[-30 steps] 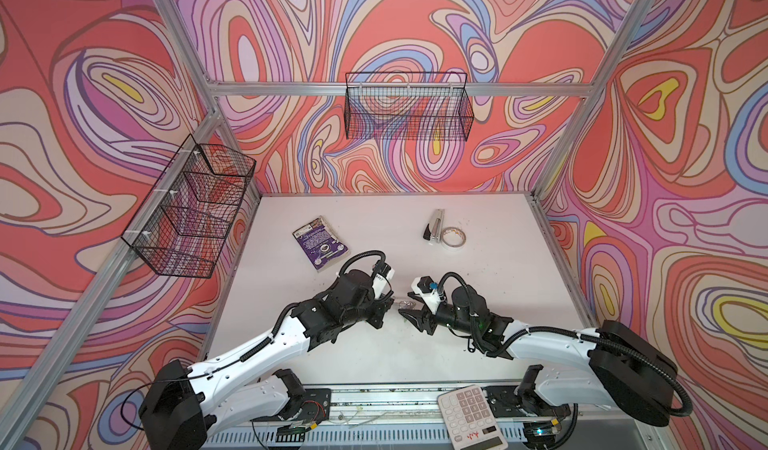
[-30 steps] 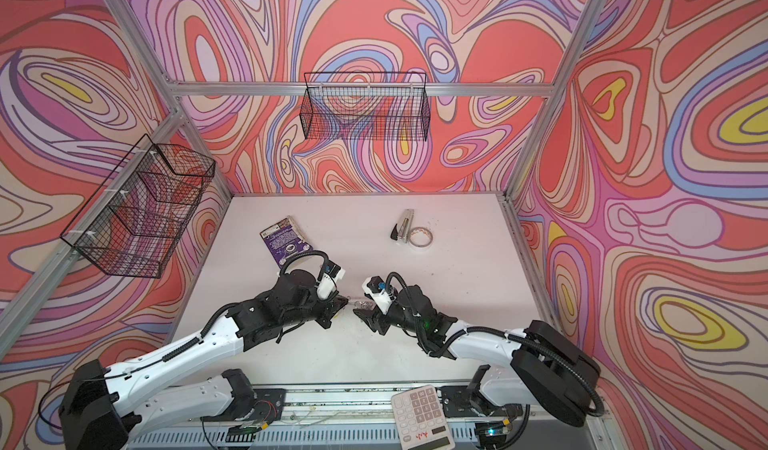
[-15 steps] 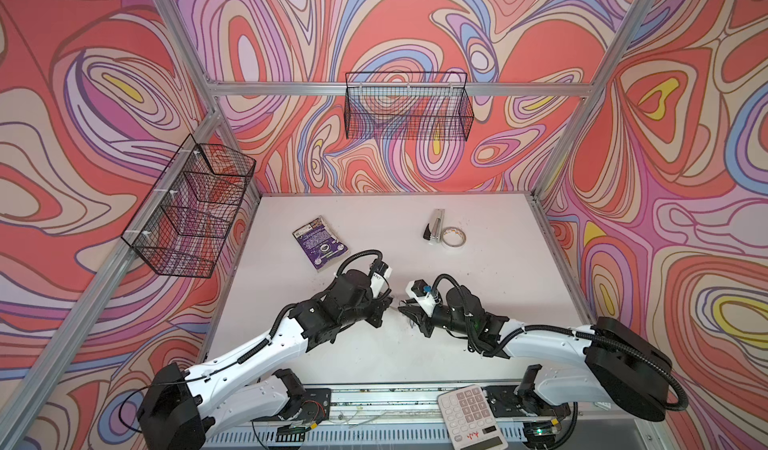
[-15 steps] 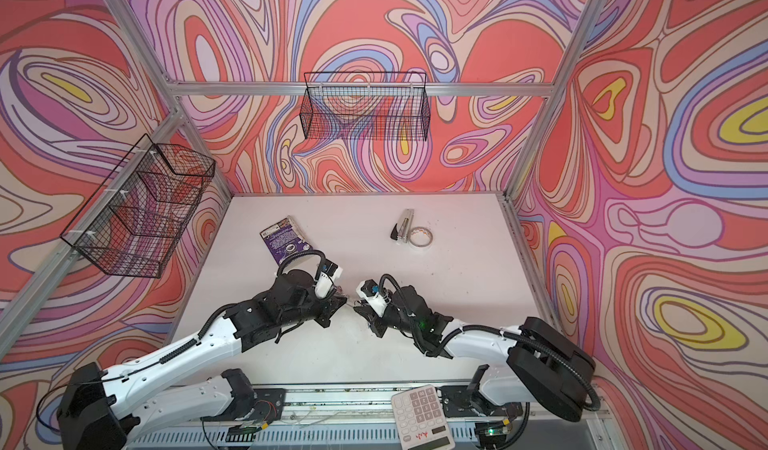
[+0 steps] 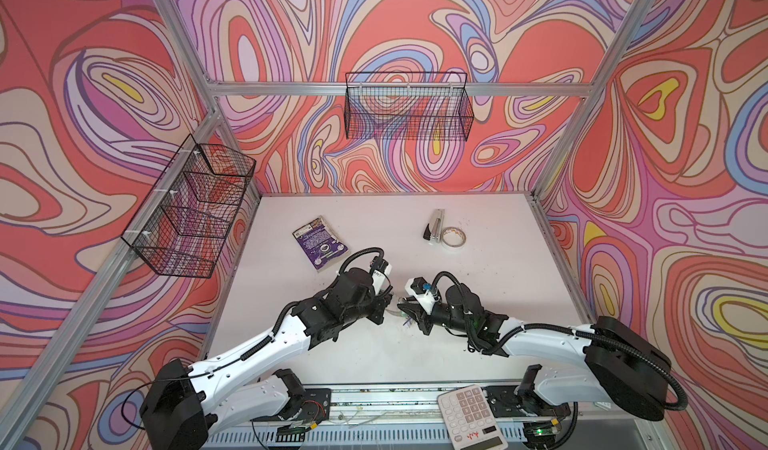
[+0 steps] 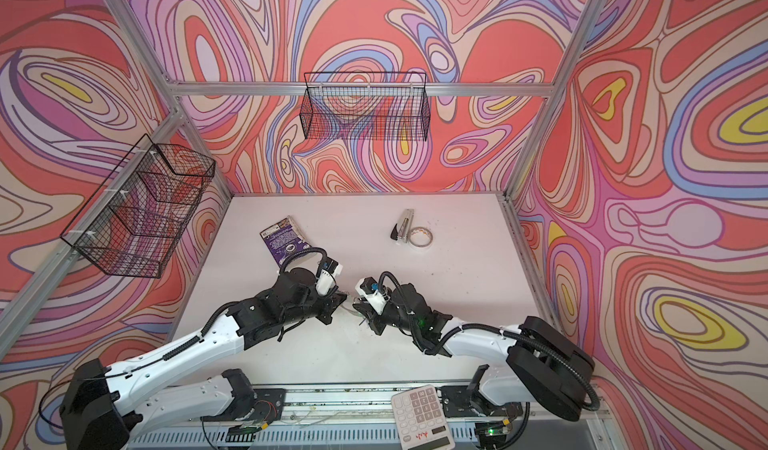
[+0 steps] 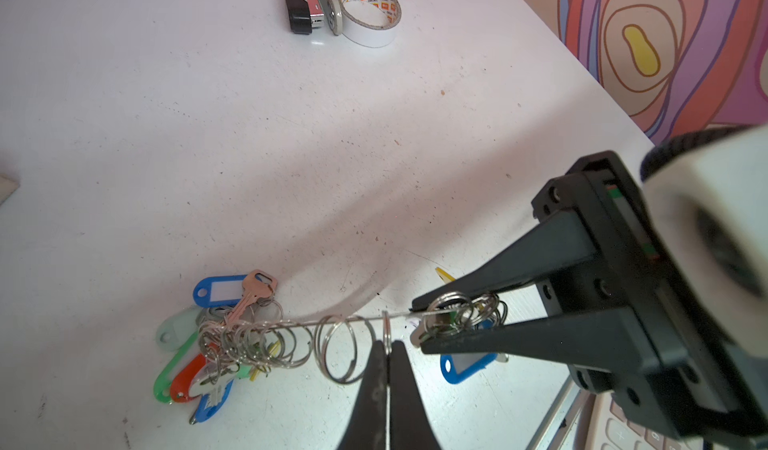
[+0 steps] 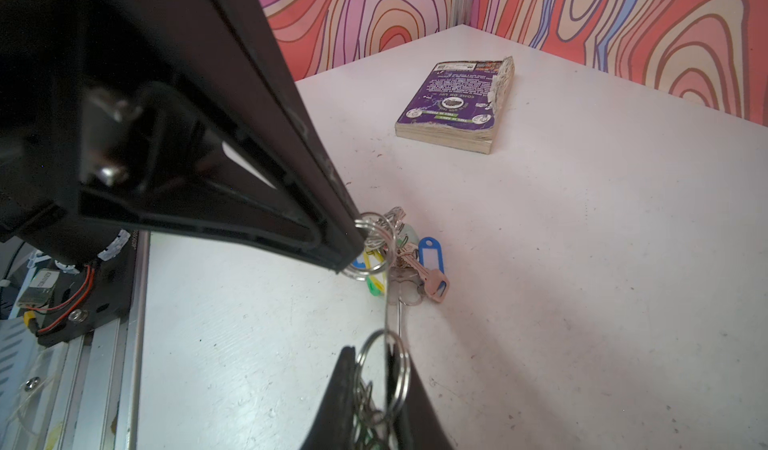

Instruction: Put the keys on the keyring

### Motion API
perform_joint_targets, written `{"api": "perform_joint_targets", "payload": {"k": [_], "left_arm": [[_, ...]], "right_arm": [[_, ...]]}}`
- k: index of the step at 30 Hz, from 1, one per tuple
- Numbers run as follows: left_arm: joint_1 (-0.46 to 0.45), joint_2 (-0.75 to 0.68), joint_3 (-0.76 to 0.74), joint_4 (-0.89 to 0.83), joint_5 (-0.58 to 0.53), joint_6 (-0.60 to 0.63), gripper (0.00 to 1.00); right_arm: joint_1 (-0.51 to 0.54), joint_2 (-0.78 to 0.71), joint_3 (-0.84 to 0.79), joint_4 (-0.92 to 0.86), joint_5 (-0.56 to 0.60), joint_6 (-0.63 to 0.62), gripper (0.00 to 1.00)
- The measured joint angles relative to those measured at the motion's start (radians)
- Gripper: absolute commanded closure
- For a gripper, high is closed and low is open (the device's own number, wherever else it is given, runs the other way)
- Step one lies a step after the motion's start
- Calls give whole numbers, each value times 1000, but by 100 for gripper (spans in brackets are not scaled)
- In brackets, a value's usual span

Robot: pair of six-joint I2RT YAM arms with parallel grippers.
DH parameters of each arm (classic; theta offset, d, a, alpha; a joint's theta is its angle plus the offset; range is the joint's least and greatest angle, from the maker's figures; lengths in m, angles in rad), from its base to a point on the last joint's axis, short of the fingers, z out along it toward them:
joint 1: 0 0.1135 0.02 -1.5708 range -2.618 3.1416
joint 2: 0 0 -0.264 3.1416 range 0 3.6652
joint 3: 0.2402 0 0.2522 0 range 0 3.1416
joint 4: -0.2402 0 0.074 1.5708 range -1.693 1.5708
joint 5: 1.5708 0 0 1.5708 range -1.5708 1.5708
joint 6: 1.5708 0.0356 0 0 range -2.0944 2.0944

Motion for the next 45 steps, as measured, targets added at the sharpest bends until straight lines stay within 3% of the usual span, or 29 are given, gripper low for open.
{"api": "perform_joint_targets", "payload": {"k": [45], "left_arm": [[-25, 64, 51, 10, -126, 53, 100]], "right_arm": [[-9, 20, 27, -10, -8, 21, 100]]}}
